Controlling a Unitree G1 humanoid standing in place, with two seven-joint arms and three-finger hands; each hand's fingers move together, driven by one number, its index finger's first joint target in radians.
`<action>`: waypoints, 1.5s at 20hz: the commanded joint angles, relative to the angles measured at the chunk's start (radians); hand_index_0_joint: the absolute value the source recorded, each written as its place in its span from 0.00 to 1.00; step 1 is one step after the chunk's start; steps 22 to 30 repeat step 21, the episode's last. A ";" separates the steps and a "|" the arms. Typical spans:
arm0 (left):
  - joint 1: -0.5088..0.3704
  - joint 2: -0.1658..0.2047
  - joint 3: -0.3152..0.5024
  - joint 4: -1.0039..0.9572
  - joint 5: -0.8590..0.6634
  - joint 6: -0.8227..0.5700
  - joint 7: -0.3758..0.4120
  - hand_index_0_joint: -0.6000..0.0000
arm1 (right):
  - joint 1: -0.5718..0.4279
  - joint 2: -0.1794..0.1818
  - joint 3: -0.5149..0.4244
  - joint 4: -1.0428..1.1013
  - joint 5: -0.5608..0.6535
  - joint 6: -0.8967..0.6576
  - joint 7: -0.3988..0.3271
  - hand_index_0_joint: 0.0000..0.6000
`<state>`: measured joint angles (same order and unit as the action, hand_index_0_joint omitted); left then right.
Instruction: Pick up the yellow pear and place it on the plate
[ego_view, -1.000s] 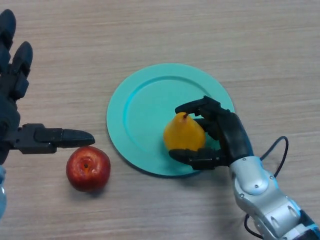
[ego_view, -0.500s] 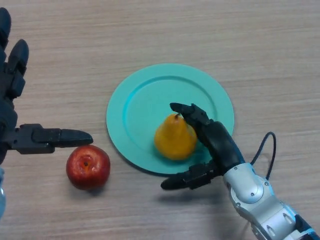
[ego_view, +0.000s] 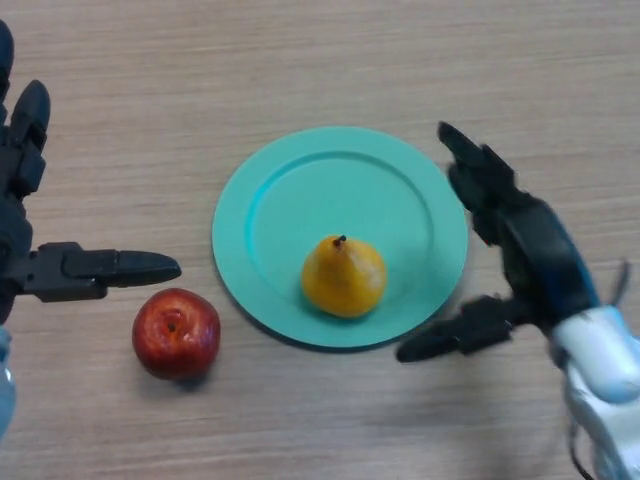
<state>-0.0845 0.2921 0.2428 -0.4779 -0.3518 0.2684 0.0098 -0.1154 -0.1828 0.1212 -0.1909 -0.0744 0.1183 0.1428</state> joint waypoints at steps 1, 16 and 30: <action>-0.030 0.036 0.045 -0.042 -0.010 -0.154 0.001 1.00 | 0.052 -0.026 -0.079 -0.218 0.052 -0.035 0.057 0.00; -0.014 0.028 0.029 -0.057 -0.006 -0.065 -0.058 1.00 | 0.155 -0.054 -0.204 -0.349 0.067 -0.042 0.048 0.00; -0.007 0.027 0.028 -0.072 -0.014 -0.024 -0.084 1.00 | 0.152 -0.053 -0.189 -0.395 0.066 0.013 0.045 0.00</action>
